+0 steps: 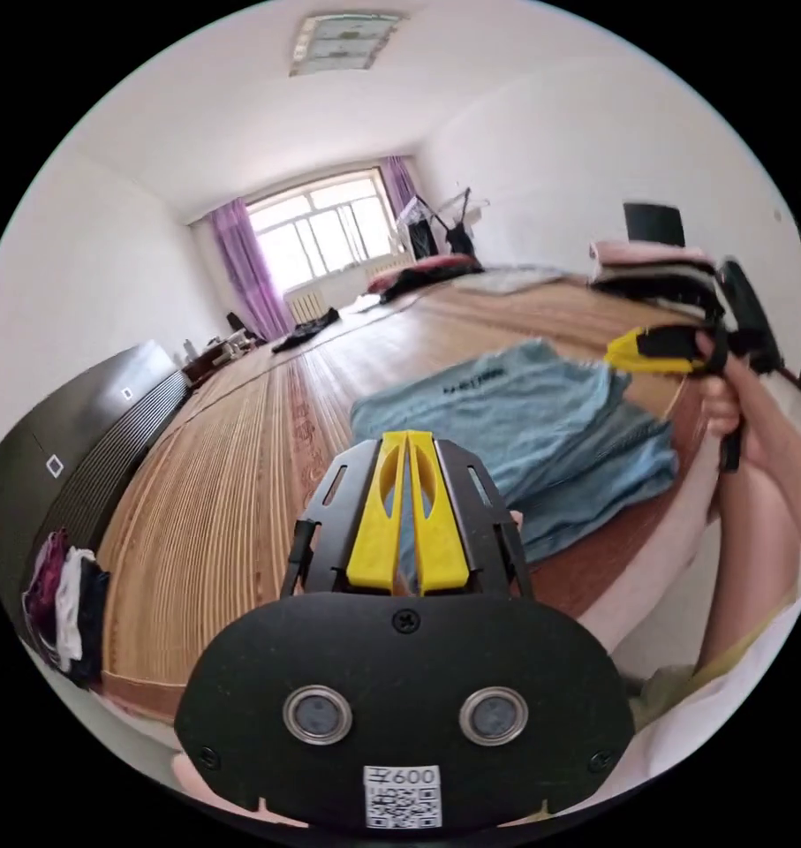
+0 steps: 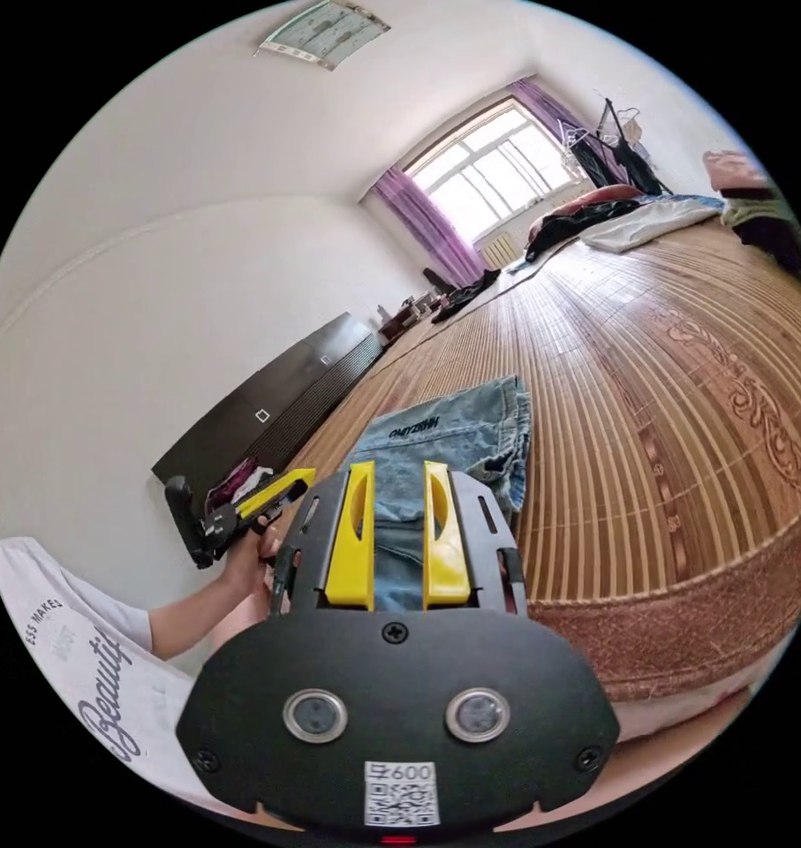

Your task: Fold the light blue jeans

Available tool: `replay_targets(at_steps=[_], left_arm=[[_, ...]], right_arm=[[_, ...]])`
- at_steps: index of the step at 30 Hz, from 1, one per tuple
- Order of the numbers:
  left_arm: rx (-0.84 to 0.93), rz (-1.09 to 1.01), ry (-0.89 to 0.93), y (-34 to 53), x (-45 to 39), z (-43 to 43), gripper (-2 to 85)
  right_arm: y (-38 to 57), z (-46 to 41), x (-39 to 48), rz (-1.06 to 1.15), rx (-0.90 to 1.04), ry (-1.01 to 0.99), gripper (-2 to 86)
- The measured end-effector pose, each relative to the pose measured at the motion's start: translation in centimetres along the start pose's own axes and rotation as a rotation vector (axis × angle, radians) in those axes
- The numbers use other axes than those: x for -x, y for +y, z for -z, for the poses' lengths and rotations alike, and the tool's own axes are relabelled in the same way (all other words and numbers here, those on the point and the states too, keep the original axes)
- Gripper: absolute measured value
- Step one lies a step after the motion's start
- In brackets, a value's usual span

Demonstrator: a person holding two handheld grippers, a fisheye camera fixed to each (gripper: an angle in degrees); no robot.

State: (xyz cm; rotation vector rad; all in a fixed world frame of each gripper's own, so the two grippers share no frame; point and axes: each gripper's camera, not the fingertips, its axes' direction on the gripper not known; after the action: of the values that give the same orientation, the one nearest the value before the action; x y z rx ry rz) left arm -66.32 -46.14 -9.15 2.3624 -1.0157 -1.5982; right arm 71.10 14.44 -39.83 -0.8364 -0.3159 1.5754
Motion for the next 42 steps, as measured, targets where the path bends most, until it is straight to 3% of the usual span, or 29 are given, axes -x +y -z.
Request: replay_targets(at_steps=[2, 6, 11, 14, 19, 23, 26, 34, 39, 42], left_arm=[[0.141, -0.078, 0.004, 1.4, -1.5, -4.8, 1.0], [0.177, -0.123, -0.028, 1.6, -3.3, -7.3, 0.8], [0.224, 0.003, 0.090, 1.7, -0.6, -10.6, 0.7], [0.218, 0.117, 0.190, 1.1, 3.7, -11.0, 0.7], [0.077, 0.038, 0.221, -3.4, 8.3, -11.7, 0.7], [0.305, -0.110, 0.355, -5.5, 8.7, -21.5, 0.7], [0.325, -0.032, 0.400, -4.0, 10.7, -24.5, 0.7], [0.255, -0.138, 0.189, 1.1, 8.6, -19.1, 0.6], [0.217, -0.042, 0.441, 5.3, 7.5, -13.2, 0.6], [0.147, -0.075, 0.341, 6.4, 7.4, -10.5, 0.6]], right_arm=[[-0.6, -4.1, 0.8, 0.003, 0.120, 0.087, 3.7], [0.6, -6.7, 0.7, -0.058, 0.180, 0.134, -0.2], [3.3, -8.8, 5.1, -0.039, 0.200, 0.290, -0.8], [5.2, -8.9, 11.2, 0.041, 0.144, 0.310, -0.8], [7.0, -15.8, 17.8, 0.115, 0.206, 0.289, -0.9], [7.0, -24.2, 18.4, 0.129, 0.399, 0.329, -0.9], [6.2, -26.9, 18.9, 0.164, 0.461, 0.311, -0.9], [2.0, -36.0, 21.8, 0.360, 0.509, 0.529, -0.9], [-2.1, -42.7, 22.5, 0.404, 0.489, 0.483, -0.9], [-3.9, -44.9, 24.6, 0.404, 0.524, 0.465, -0.8]])
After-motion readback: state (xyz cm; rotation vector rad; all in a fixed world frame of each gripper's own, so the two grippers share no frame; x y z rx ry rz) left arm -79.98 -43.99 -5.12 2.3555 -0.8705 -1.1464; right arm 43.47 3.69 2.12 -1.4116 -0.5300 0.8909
